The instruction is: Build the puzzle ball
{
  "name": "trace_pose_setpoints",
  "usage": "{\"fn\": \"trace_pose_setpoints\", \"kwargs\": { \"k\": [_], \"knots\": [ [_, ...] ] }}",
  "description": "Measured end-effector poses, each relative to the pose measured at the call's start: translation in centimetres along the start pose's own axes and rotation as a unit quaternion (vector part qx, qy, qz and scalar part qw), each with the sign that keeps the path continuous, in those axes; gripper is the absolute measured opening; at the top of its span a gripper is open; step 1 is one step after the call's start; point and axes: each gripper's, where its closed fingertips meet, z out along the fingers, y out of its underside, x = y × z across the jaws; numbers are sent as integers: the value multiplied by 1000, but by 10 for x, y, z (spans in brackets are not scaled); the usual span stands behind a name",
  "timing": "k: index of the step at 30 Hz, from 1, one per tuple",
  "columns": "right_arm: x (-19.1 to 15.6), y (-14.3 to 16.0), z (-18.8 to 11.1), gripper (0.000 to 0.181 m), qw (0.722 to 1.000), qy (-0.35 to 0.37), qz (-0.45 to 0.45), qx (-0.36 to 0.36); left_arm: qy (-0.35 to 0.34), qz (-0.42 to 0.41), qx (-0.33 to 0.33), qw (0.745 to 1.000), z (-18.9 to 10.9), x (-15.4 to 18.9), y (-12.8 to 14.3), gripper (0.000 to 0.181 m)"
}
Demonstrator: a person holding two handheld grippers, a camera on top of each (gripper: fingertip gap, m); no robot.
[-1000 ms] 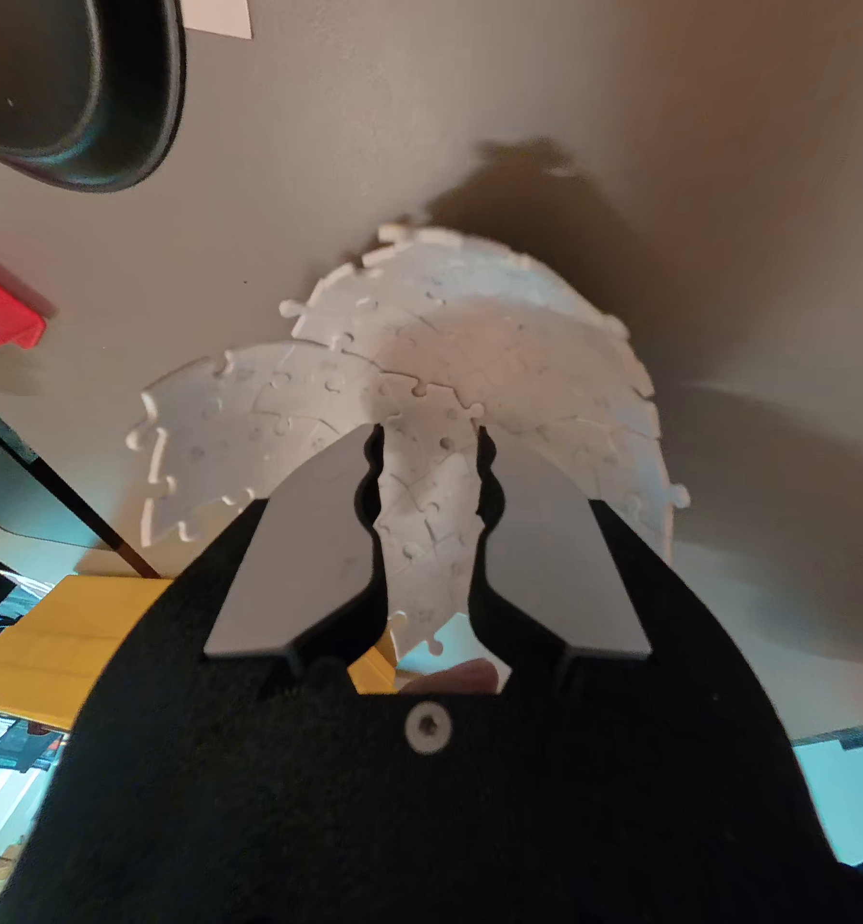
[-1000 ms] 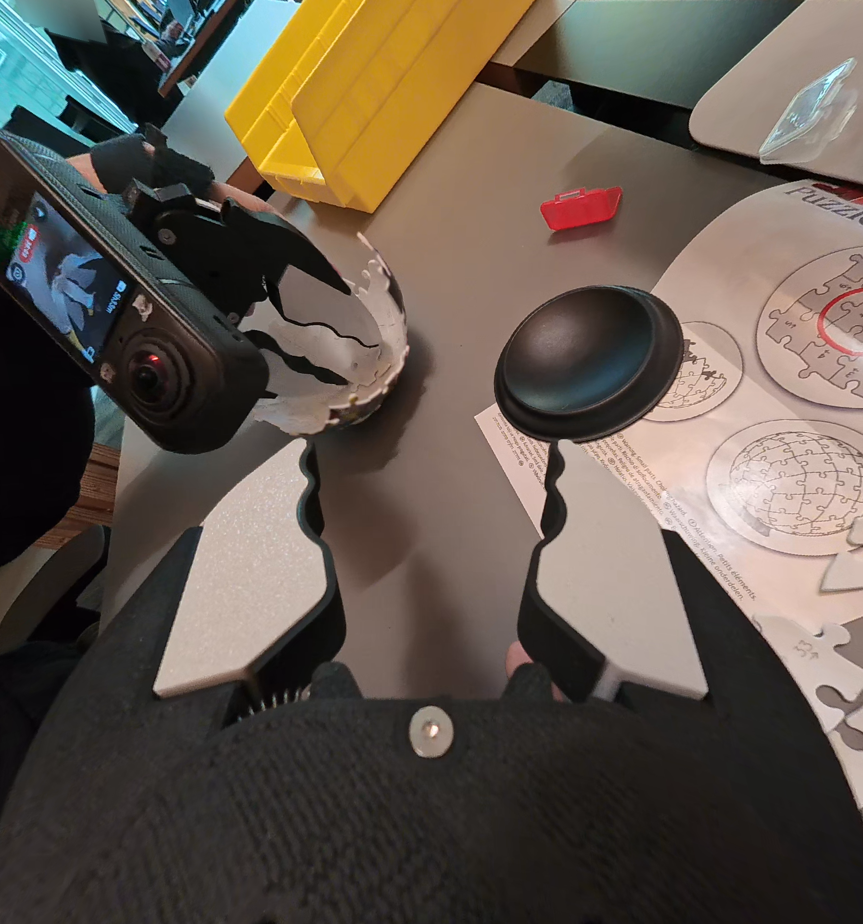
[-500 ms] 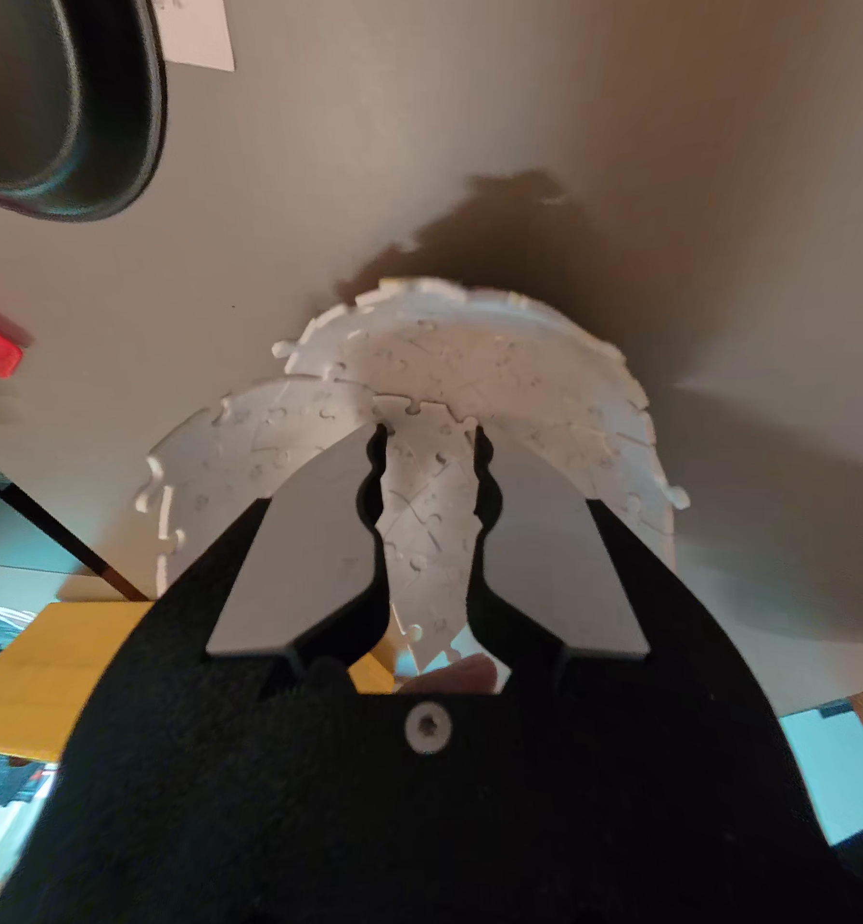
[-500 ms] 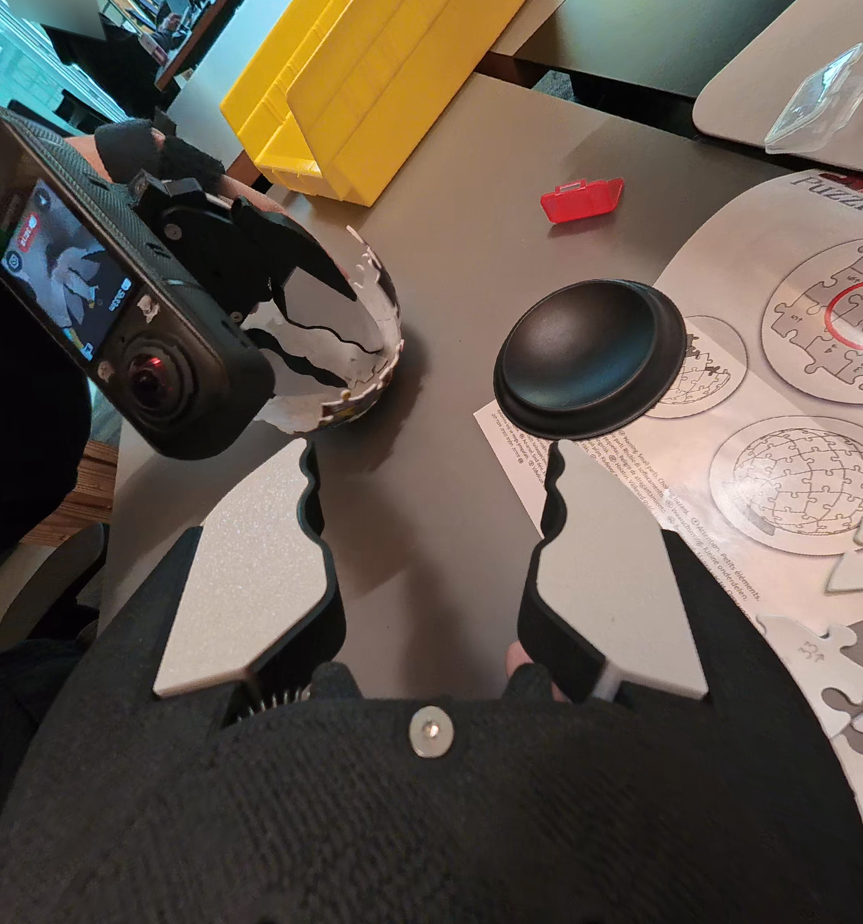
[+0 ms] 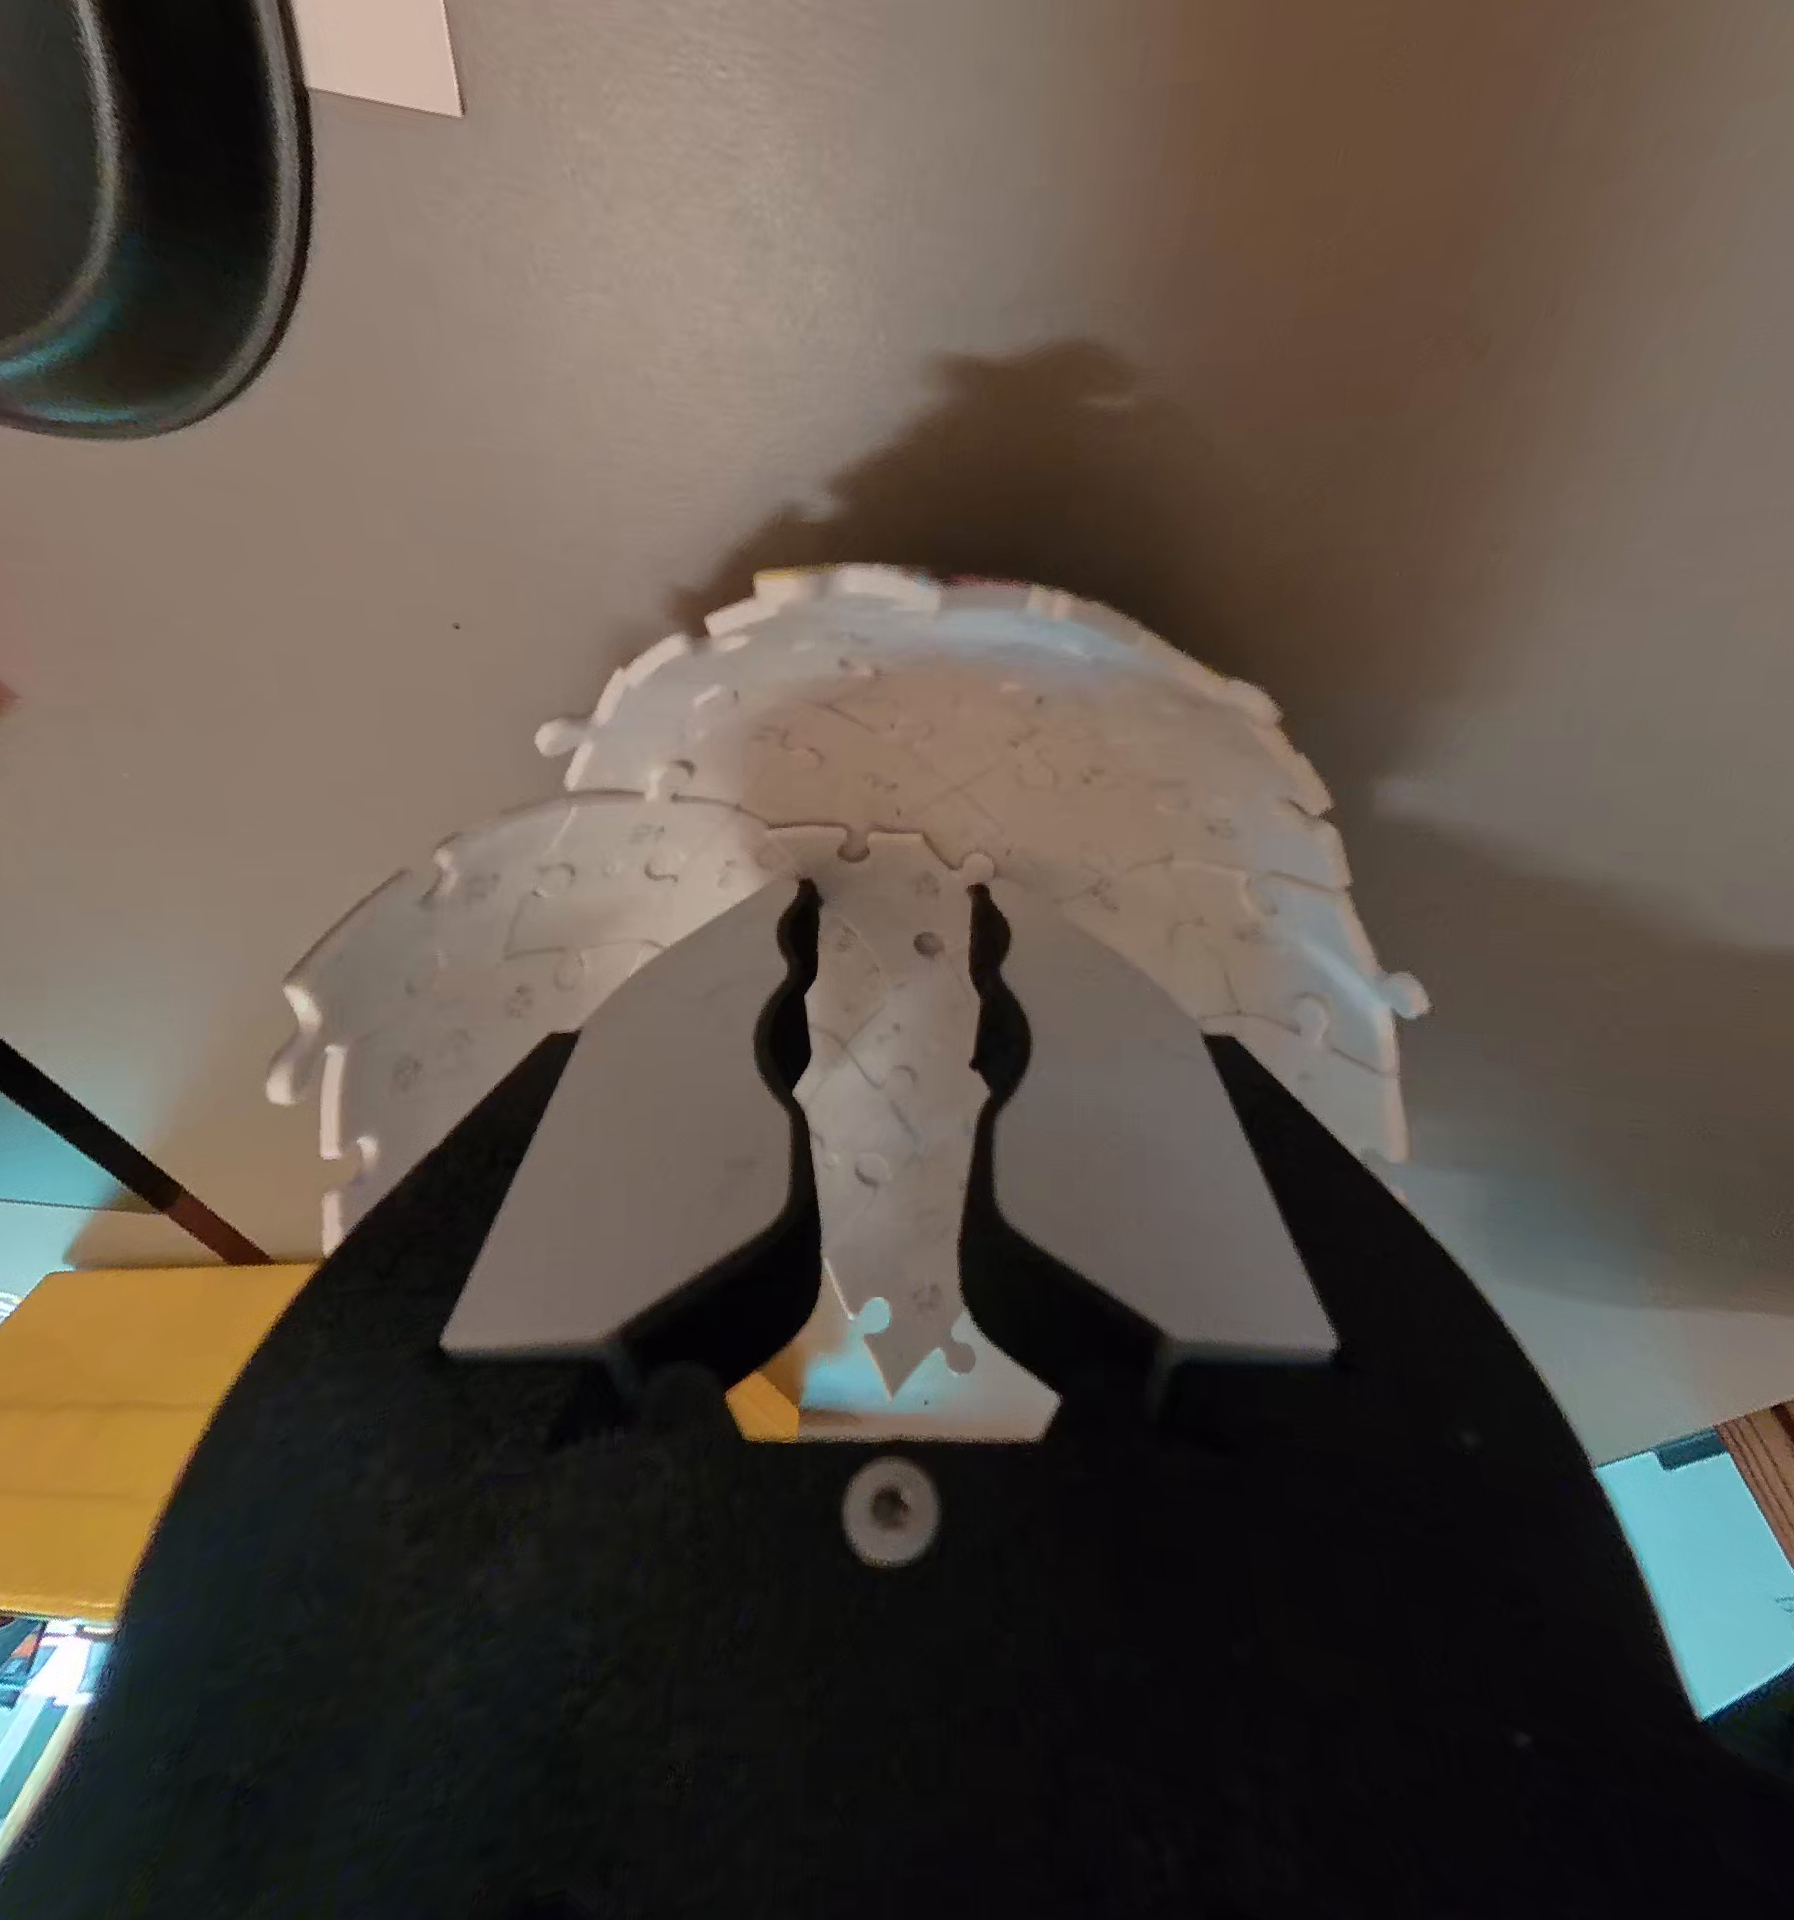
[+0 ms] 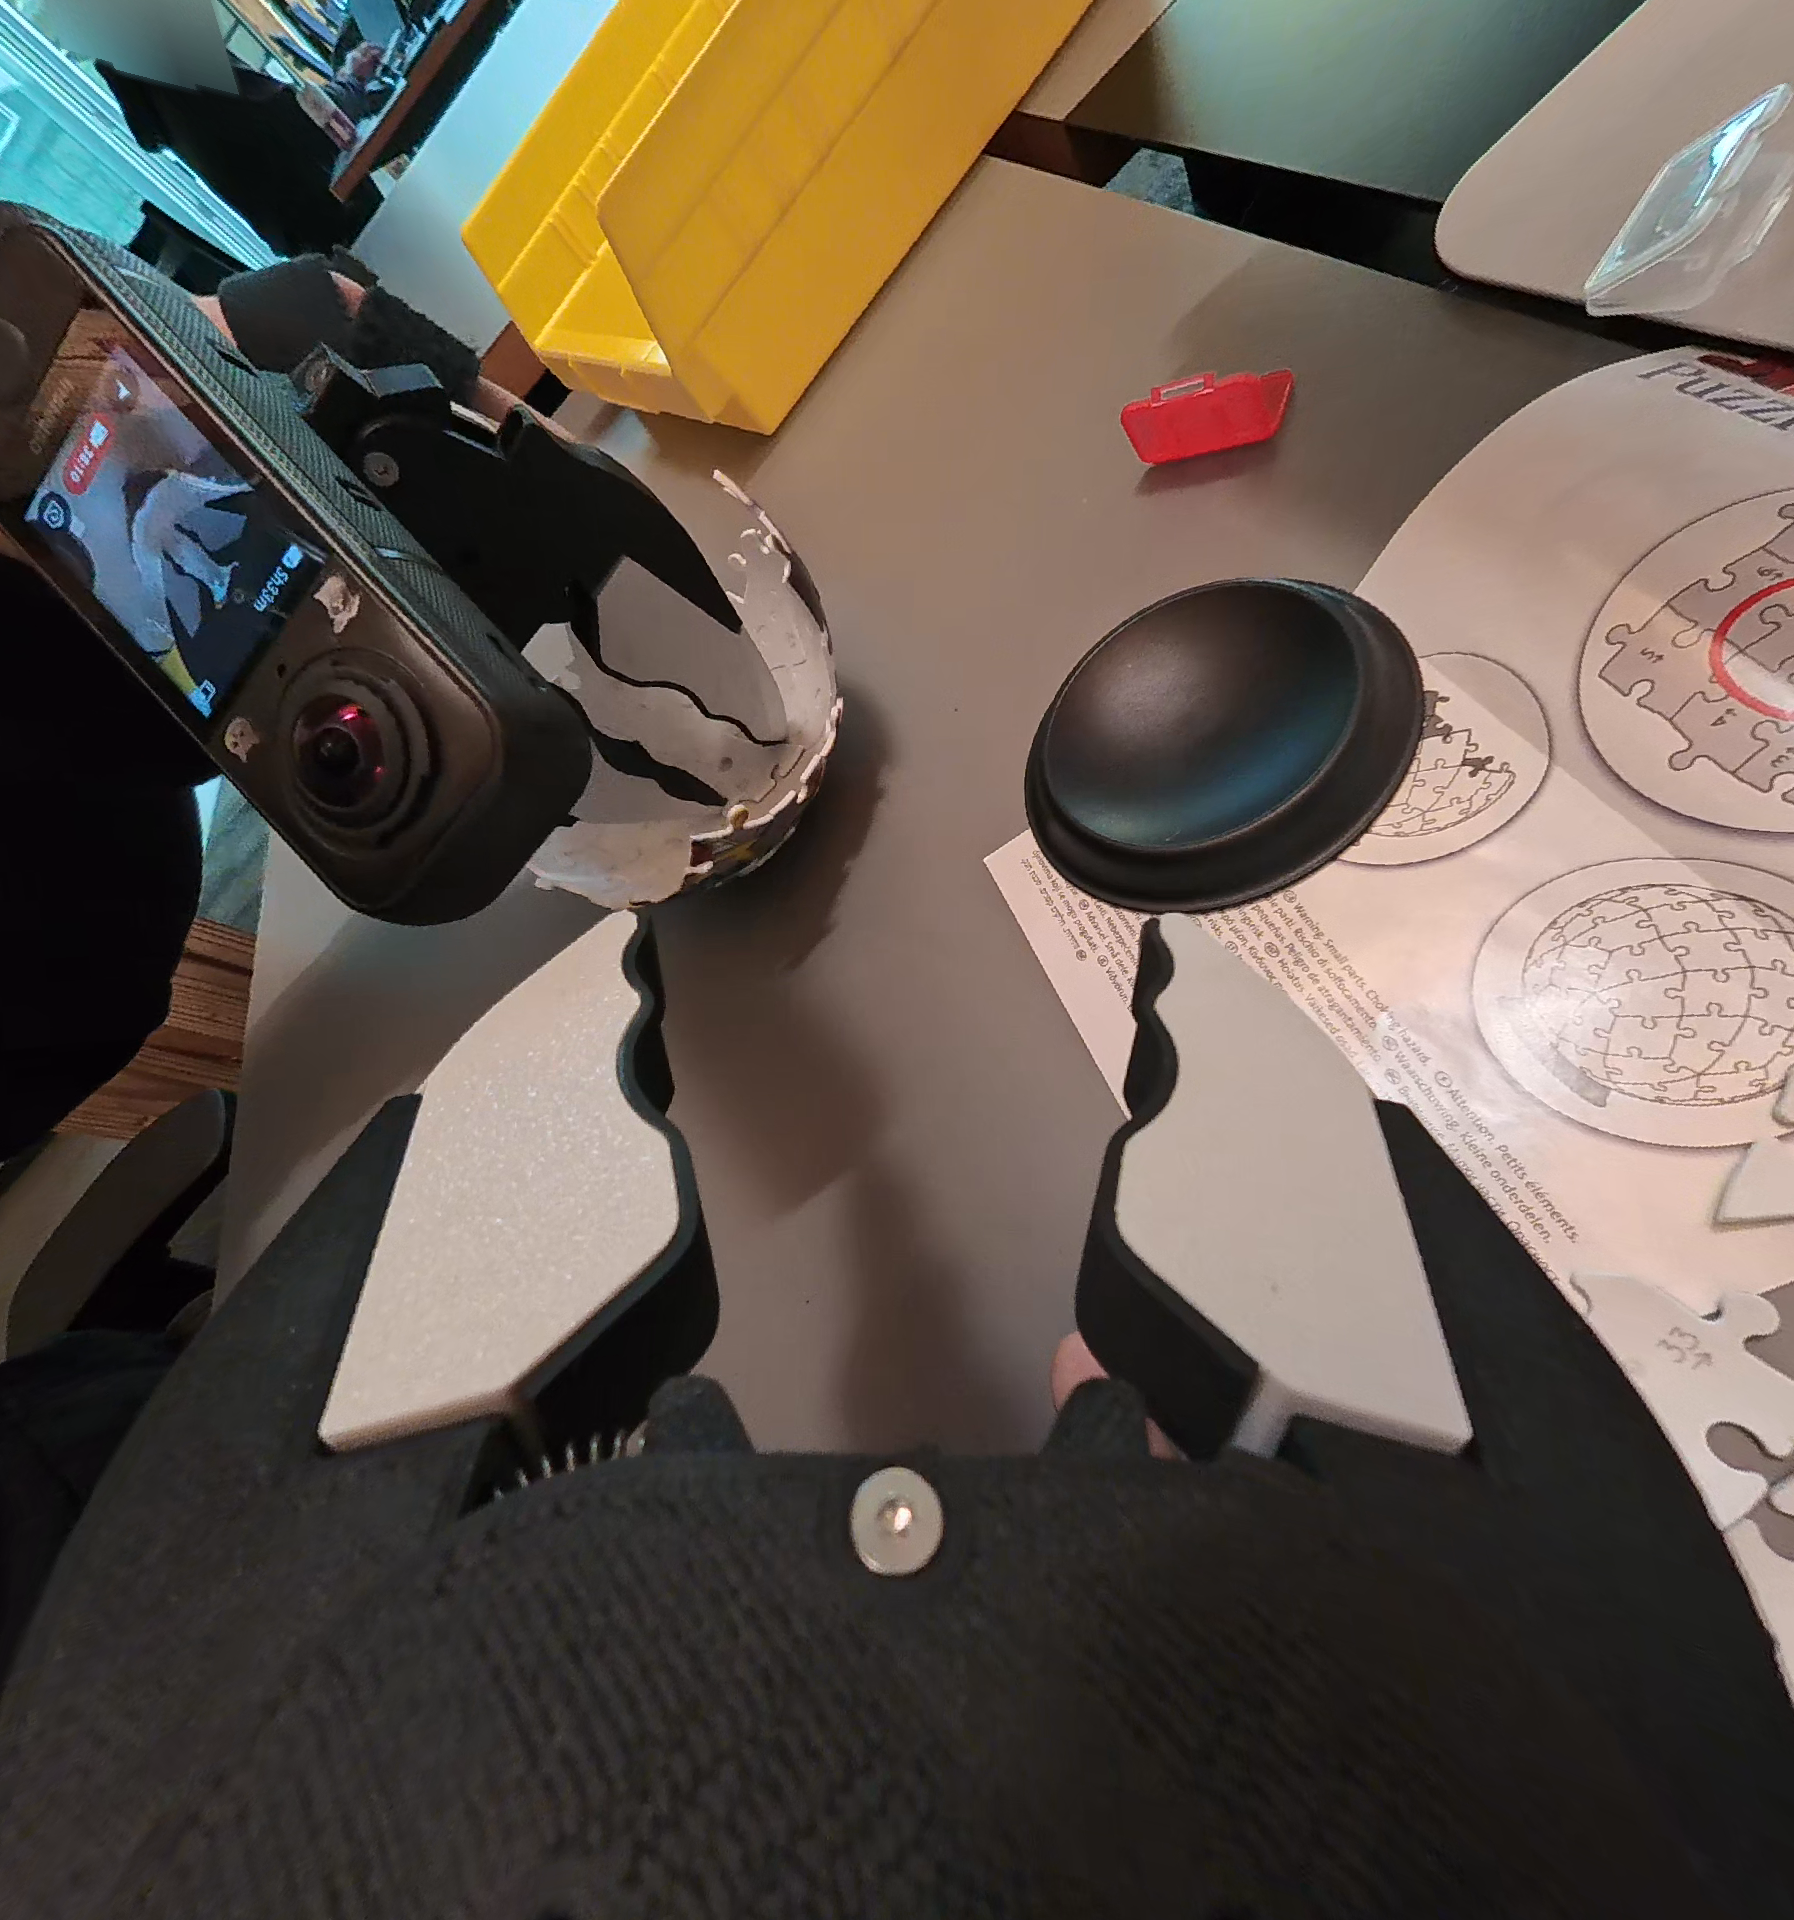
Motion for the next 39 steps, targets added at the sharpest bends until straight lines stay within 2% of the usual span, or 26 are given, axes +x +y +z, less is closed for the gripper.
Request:
{"fn": "trace_pose_setpoints", "kwargs": {
  "k": [1,2,4,6,9,12,16,26,33,39],
  "knots": [
    [0,0,0,87,1000,0,0,0,-3,2,-2,1000,0,0,1,25],
    [0,0,0,87,1000,0,0,-1,-8,5,-6,1000,-1,-1,2,0],
    [0,0,0,87,1000,0,0,-1,-20,3,-3,1000,-2,-5,3,0],
    [1,0,0,87,1000,0,1,0,-18,-20,8,1000,0,-6,1,16],
    [1,1,-1,87,1000,0,0,-1,-24,-33,4,999,-5,-6,9,15],
    [1,1,0,87,1000,1,1,0,-3,-54,25,998,-13,2,8,26],
    [1,2,2,87,1000,0,2,-5,7,-37,9,999,-12,9,13,32],
    [2,2,1,87,1000,2,3,-4,-1,-2,1,1000,-1,4,6,35],
    [2,4,3,87,1000,0,3,-7,27,-24,10,999,1,9,4,32],
    [1,3,2,87,1000,0,3,-7,32,-2,9,999,1,11,4,31]
  ]
}}
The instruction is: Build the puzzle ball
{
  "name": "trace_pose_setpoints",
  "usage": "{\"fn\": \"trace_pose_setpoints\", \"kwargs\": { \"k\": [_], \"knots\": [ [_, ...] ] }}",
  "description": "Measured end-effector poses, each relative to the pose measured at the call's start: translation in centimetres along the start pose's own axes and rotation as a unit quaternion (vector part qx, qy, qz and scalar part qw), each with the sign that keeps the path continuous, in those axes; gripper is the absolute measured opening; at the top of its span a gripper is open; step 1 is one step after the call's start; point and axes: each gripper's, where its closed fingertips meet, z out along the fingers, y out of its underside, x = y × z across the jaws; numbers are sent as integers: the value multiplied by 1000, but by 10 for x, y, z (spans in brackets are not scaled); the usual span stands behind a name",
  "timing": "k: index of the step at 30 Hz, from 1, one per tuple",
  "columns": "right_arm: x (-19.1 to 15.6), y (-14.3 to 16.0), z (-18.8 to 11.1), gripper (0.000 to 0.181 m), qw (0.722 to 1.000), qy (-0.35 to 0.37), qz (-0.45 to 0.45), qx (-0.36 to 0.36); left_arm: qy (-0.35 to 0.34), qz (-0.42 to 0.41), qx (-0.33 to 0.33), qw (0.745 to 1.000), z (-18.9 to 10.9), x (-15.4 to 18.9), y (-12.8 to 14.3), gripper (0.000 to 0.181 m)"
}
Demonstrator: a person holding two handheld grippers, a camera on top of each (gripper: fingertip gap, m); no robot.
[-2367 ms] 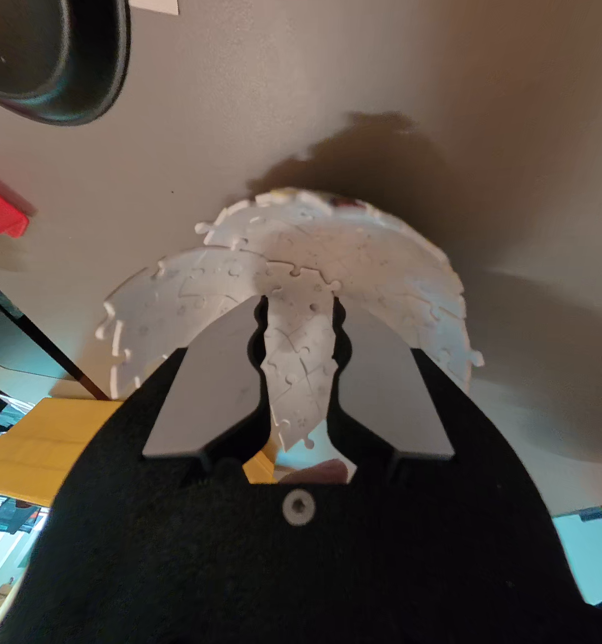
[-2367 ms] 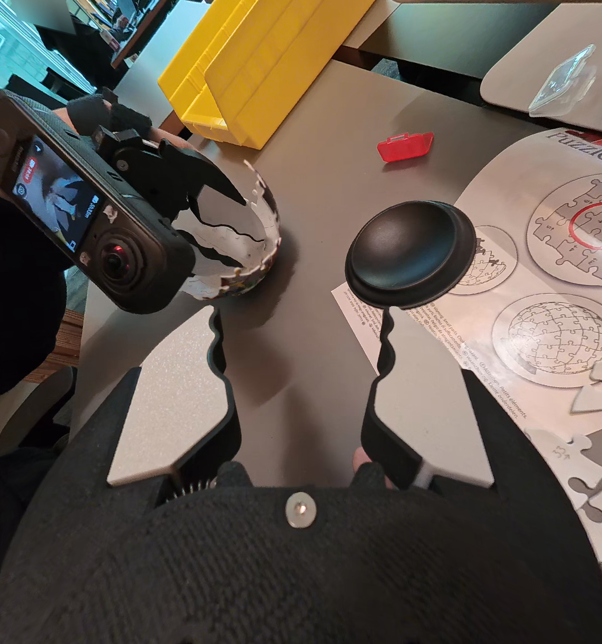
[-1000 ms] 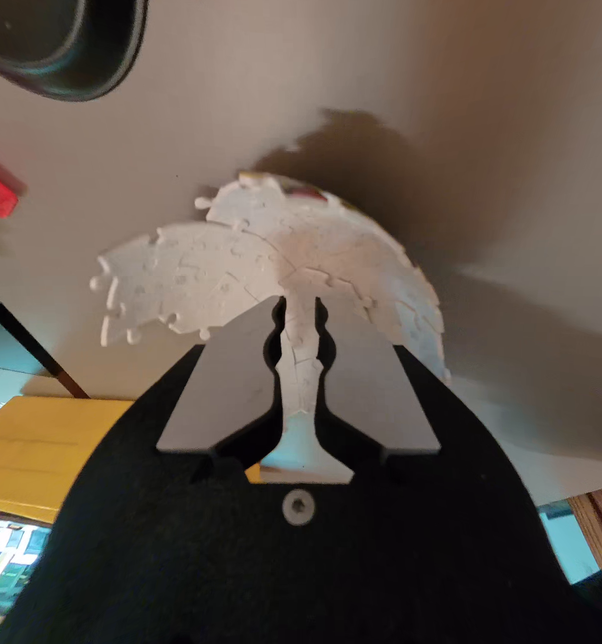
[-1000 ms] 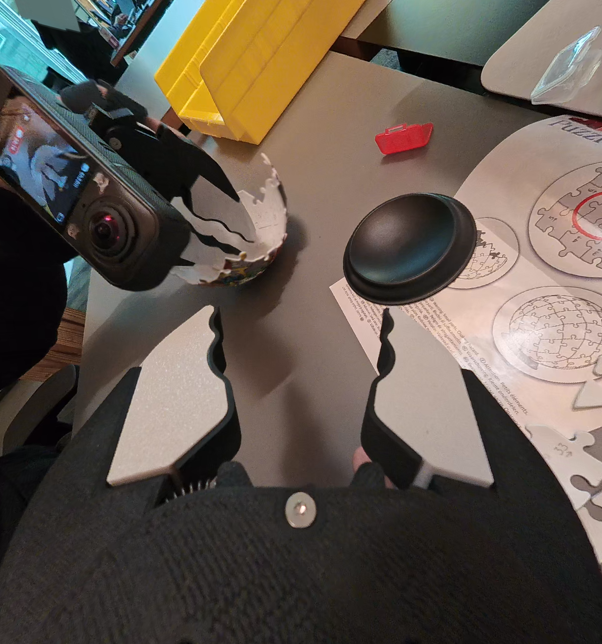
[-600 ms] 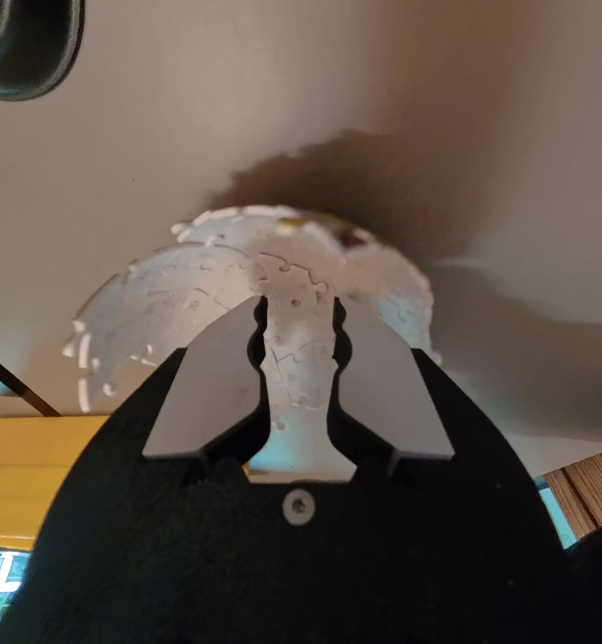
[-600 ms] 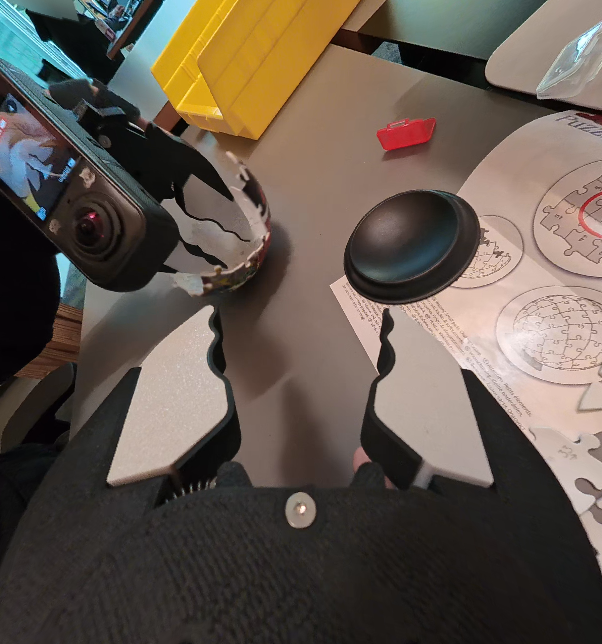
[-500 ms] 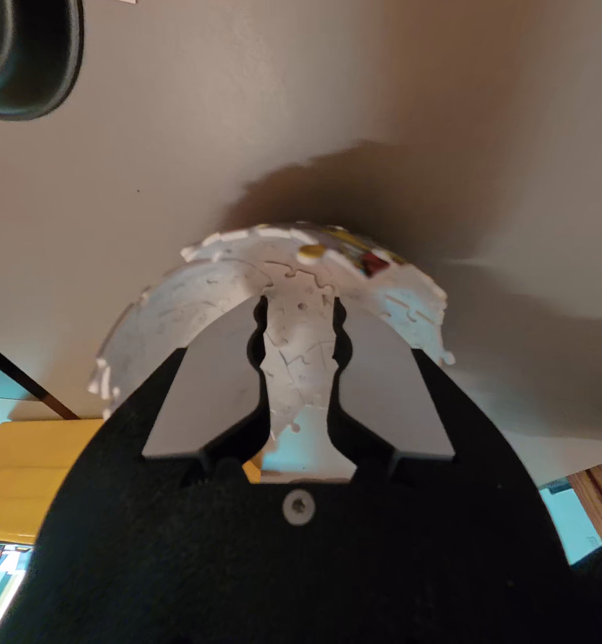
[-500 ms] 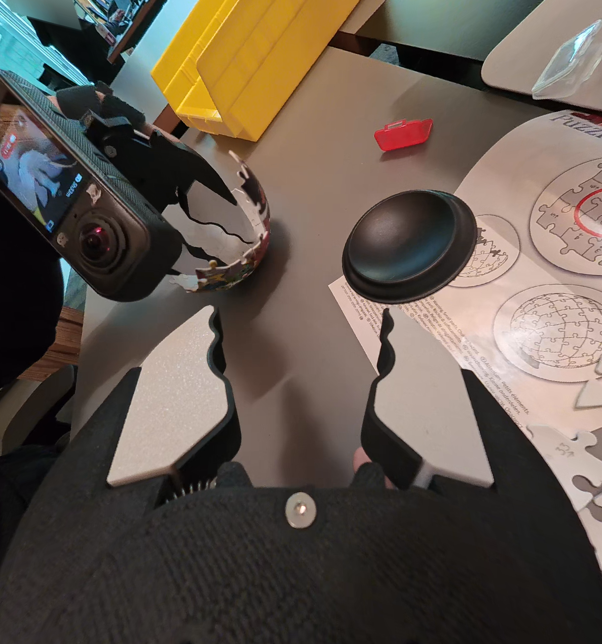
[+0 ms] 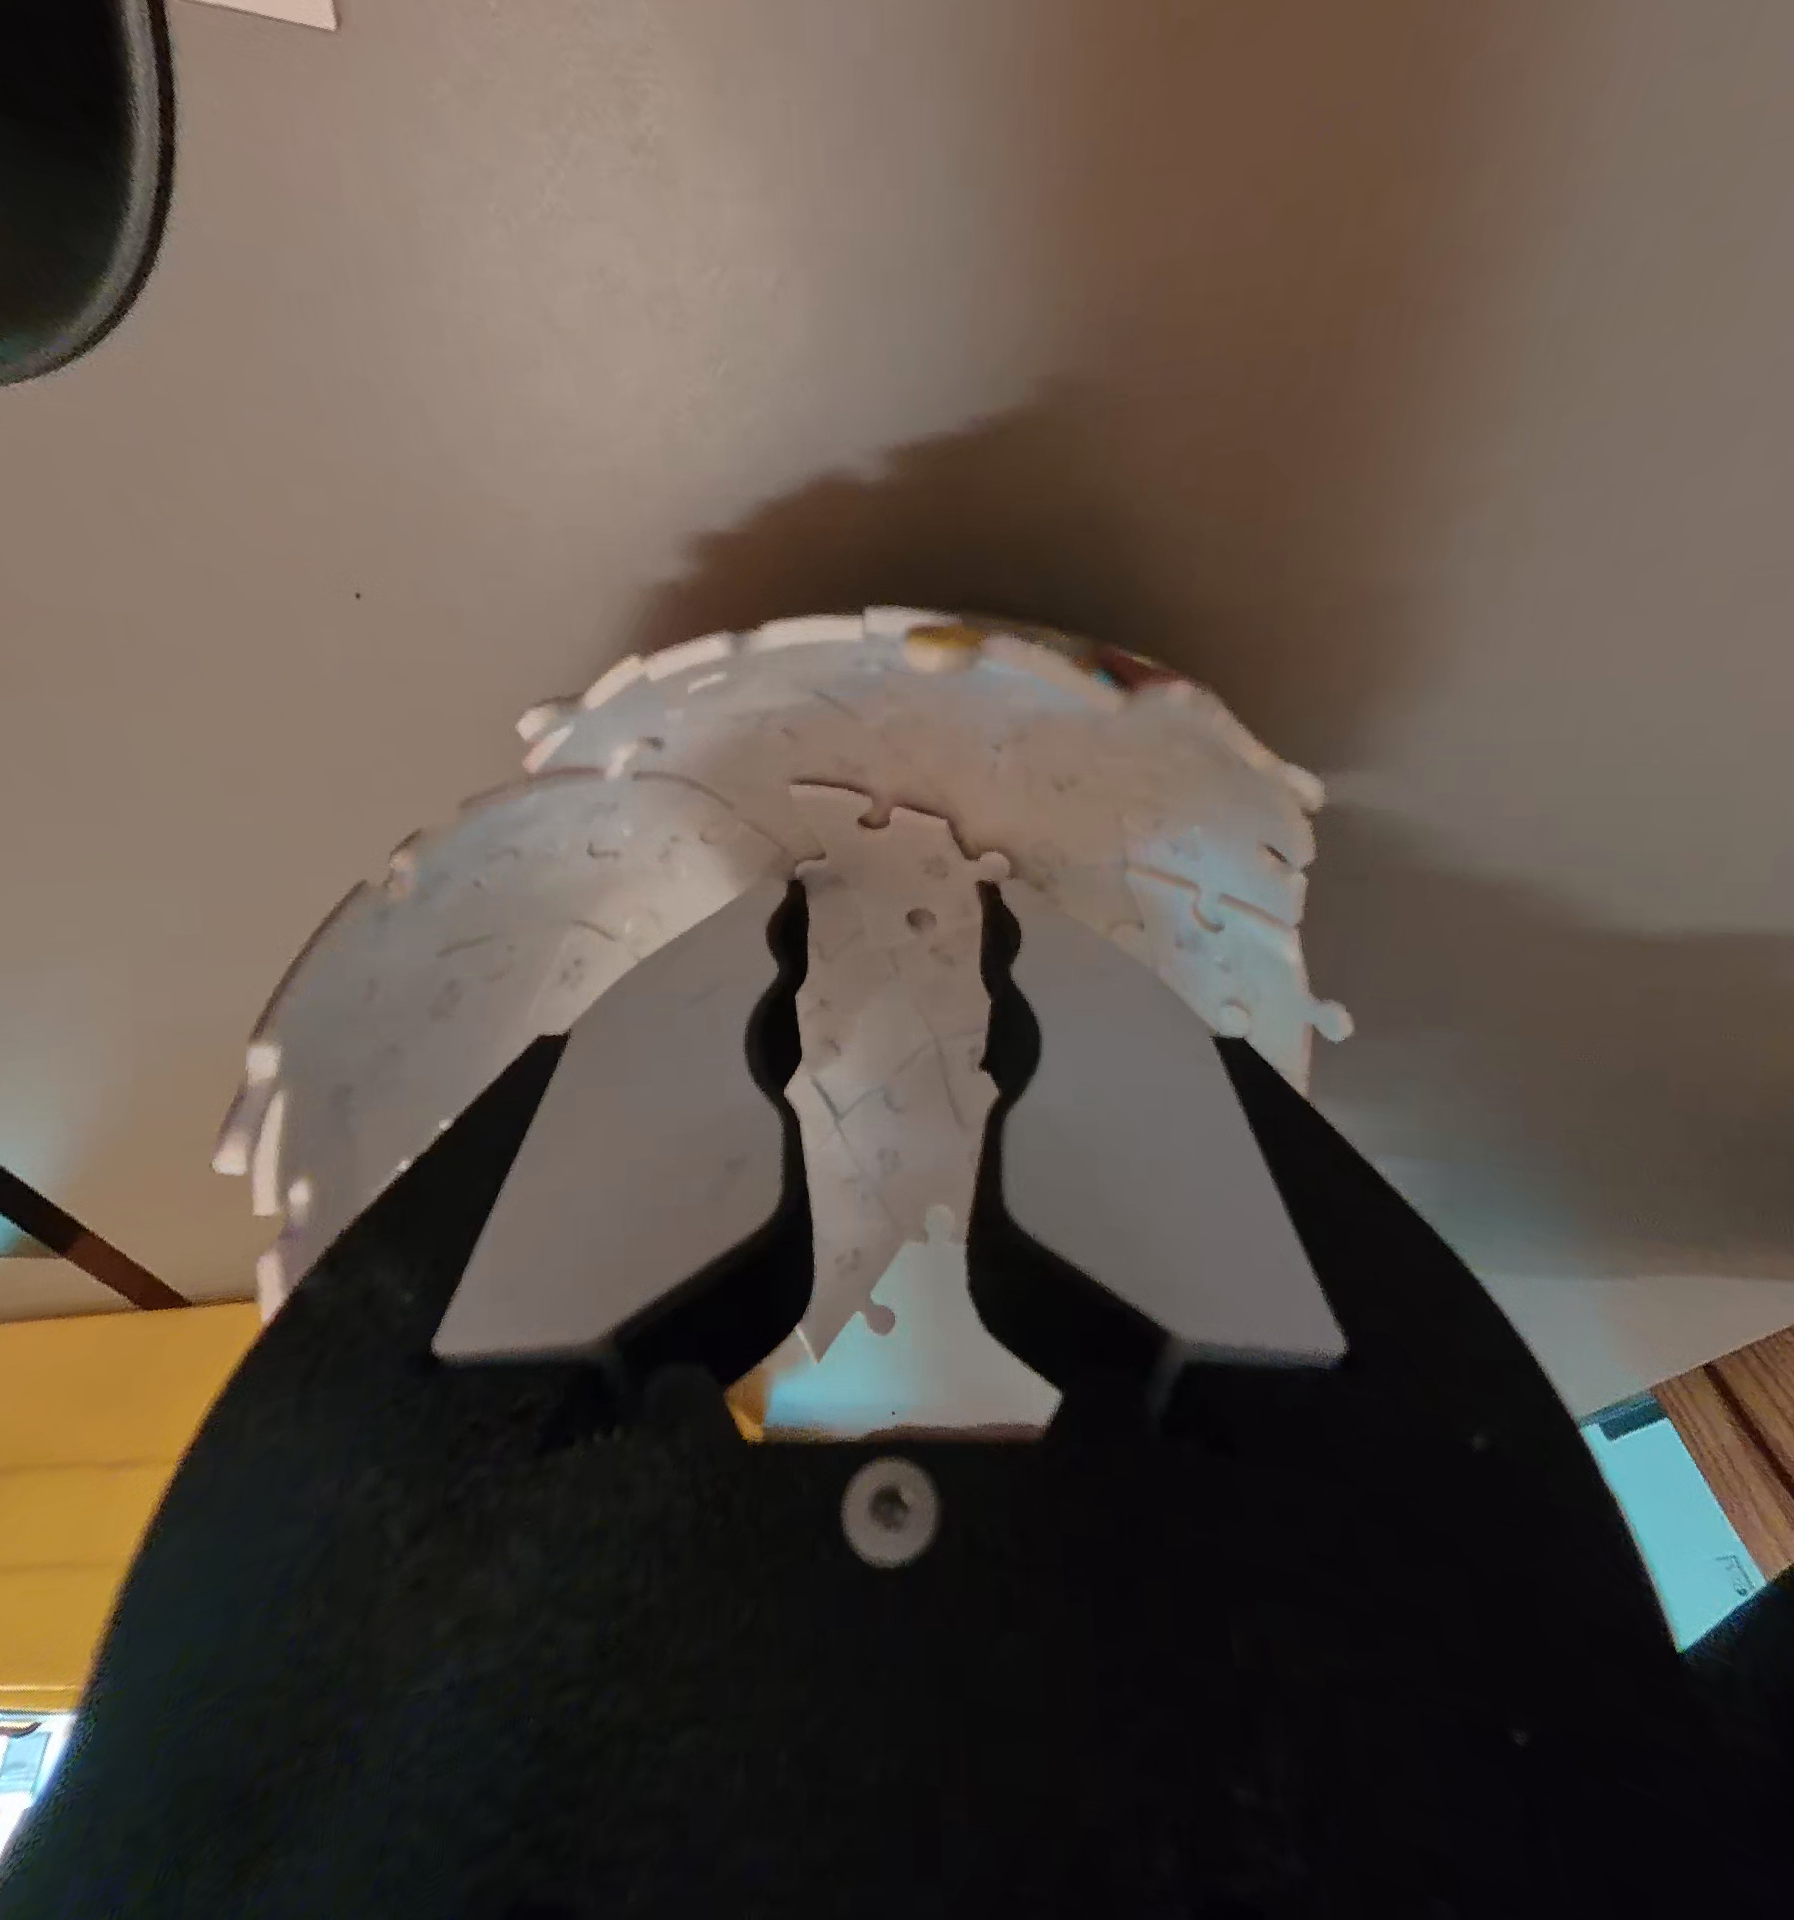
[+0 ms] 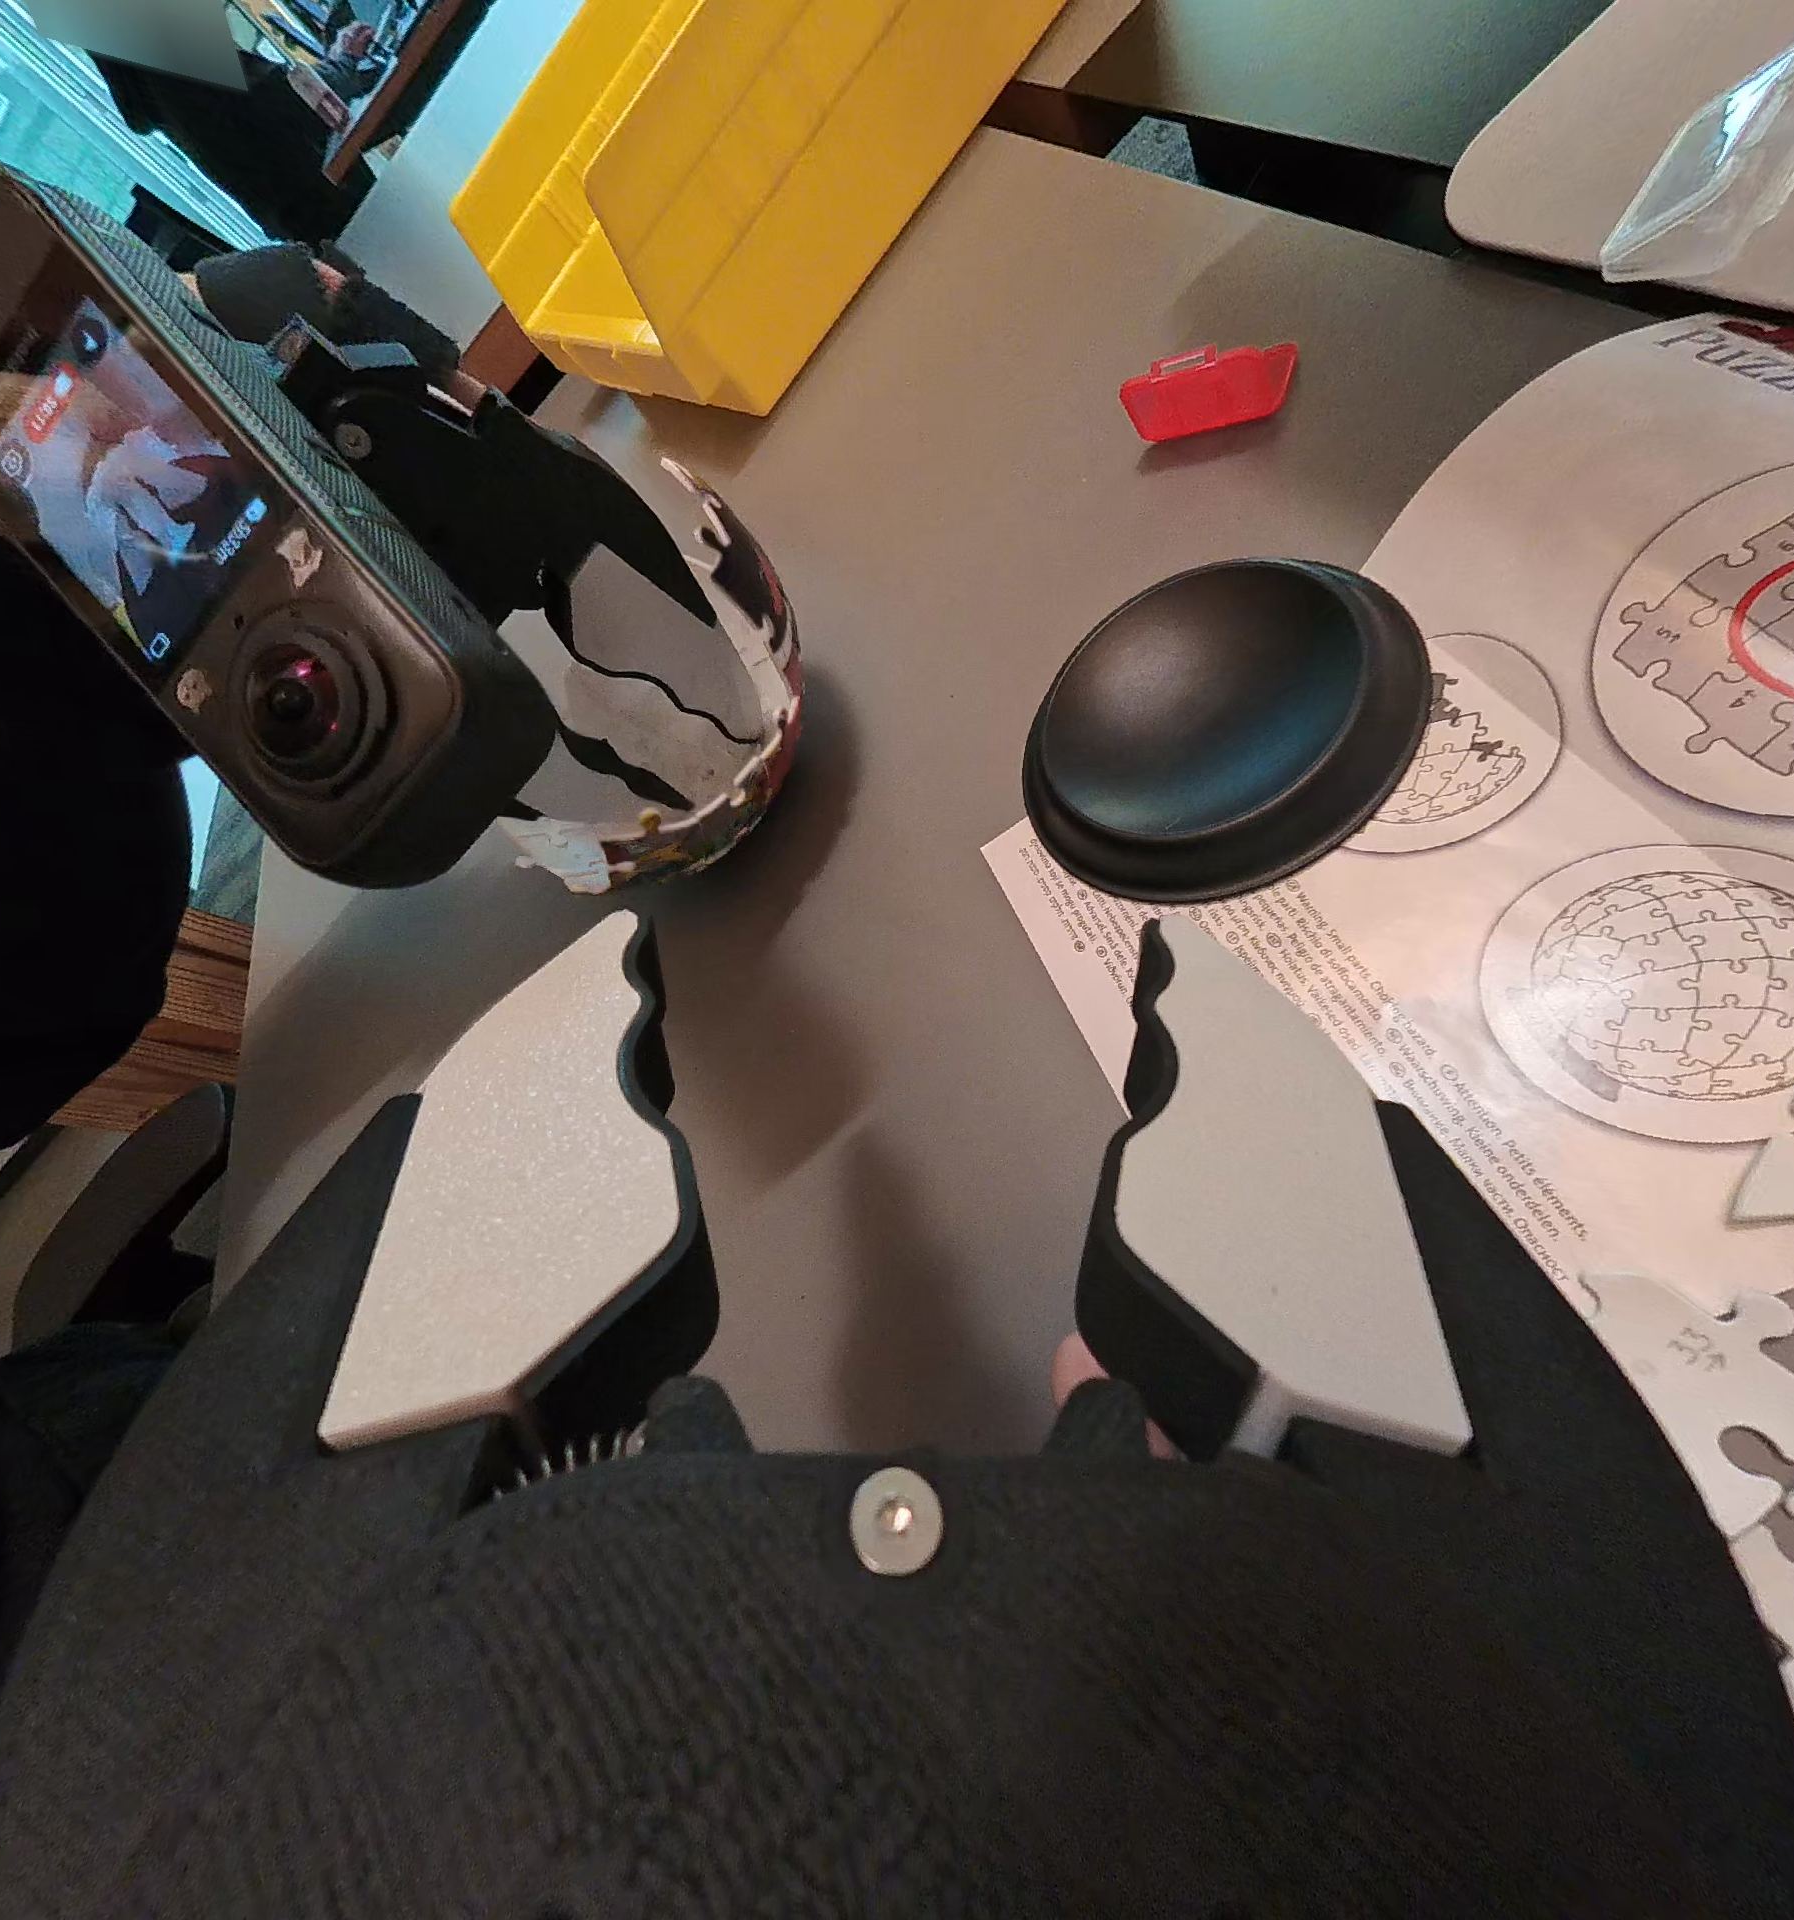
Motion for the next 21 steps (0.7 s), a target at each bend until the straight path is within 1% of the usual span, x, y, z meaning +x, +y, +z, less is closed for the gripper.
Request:
{"fn": "trace_pose_setpoints", "kwargs": {
  "k": [4,7,15,21],
  "knots": [
    [0,0,0,87,1000,-1,1,0,-8,0,-4,1000,-1,1,0,30],
    [1,0,-1,87,1000,0,3,0,-12,-2,3,1000,-5,3,0,33],
    [1,0,-1,87,1000,-1,2,0,12,-46,19,999,-3,5,-4,34],
    [1,1,0,87,1000,-1,2,-2,10,-29,8,999,1,4,-2,28]
  ]
}}
